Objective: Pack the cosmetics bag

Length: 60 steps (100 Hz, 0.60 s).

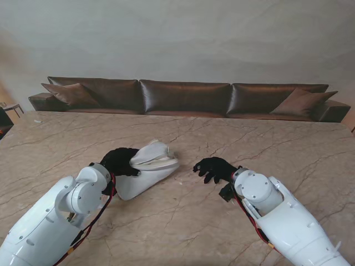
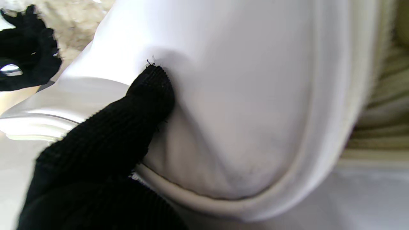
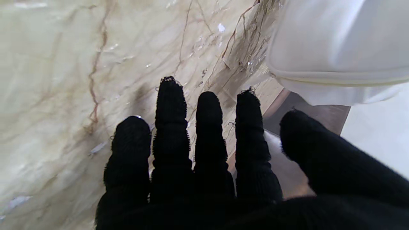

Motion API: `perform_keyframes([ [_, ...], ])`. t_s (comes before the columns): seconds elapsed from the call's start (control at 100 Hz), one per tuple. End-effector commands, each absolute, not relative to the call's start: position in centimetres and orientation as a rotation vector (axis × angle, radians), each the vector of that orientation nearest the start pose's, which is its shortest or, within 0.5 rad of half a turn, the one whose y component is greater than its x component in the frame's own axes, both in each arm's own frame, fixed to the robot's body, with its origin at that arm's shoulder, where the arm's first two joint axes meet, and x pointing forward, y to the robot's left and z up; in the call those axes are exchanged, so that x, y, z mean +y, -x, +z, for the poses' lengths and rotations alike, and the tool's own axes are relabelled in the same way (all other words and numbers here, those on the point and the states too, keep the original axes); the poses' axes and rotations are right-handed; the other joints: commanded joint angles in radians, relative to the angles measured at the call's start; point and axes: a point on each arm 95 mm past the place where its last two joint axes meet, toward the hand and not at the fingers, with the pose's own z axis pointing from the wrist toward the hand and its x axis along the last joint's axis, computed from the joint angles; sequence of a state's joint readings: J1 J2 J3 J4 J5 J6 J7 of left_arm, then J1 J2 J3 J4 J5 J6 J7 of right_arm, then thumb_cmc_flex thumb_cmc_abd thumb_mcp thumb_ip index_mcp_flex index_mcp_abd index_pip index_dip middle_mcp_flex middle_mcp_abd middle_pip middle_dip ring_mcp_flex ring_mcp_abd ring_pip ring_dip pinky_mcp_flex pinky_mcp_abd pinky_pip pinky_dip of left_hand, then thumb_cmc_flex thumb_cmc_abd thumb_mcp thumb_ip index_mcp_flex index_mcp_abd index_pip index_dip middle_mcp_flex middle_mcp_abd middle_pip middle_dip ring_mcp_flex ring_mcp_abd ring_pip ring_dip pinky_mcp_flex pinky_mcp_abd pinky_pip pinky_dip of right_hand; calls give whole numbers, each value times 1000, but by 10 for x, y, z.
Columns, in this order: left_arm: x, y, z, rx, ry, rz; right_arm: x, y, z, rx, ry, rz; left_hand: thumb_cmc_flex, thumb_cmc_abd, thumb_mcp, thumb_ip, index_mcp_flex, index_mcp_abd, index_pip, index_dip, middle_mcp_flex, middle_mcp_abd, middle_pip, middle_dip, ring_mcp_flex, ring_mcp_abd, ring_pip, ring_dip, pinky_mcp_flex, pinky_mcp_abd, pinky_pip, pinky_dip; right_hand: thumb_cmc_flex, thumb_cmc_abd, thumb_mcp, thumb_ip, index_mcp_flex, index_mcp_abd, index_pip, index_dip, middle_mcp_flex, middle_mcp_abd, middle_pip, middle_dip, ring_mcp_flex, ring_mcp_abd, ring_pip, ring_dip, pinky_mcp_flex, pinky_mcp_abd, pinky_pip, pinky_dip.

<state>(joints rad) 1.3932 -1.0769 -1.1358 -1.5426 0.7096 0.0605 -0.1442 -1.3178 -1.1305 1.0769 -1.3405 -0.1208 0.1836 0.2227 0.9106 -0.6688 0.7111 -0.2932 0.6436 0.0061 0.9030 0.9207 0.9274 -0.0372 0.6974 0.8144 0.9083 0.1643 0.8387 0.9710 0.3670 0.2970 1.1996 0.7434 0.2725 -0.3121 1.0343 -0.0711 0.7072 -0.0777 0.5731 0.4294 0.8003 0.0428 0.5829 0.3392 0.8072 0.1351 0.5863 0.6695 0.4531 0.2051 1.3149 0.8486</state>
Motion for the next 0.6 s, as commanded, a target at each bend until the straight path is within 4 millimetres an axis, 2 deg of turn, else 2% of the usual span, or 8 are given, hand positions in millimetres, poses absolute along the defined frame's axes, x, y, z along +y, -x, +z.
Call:
perform_keyframes([
  [0.0,-9,-439,-298,1492,1474,-1573,13,-454,-365,-1307,2409,-1698,219,358,148,143,180,-243,319,126,68,-139,160,78,19,-14,50,45,-17,17,-4,21,-45,-35,-18,-5,0,-14,12,19,-7,-3,28,9,-4,17,18,8,4,-1,29,4],
  [0.22,-5,-426,-293,1490,1464,-1650,15,-462,-368,-1241,2421,-1713,226,364,132,145,181,-243,310,145,67,-134,158,86,12,-5,36,56,-30,13,-22,40,-22,-43,-1,-9,-111,-53,-54,3,-145,-5,-9,-8,-88,5,-2,2,-29,-8,32,10],
  [0.39,-5,-417,-289,1506,1430,-1683,21,-469,-365,-1220,2384,-1764,225,367,128,144,176,-243,305,148,66,-138,156,90,10,-6,30,55,-40,11,-30,44,1,-34,22,-8,-164,-95,-44,-2,-277,-10,-10,-15,-225,-17,-9,20,-80,-26,20,36],
  [0.59,-7,-410,-286,1522,1401,-1710,32,-479,-362,-1208,2347,-1787,221,366,125,143,168,-247,299,155,66,-141,152,93,12,-7,23,54,-48,10,-39,49,10,-30,31,-15,-178,-85,-40,-12,-361,-13,-2,-18,-364,-38,6,50,-144,-48,-2,67],
])
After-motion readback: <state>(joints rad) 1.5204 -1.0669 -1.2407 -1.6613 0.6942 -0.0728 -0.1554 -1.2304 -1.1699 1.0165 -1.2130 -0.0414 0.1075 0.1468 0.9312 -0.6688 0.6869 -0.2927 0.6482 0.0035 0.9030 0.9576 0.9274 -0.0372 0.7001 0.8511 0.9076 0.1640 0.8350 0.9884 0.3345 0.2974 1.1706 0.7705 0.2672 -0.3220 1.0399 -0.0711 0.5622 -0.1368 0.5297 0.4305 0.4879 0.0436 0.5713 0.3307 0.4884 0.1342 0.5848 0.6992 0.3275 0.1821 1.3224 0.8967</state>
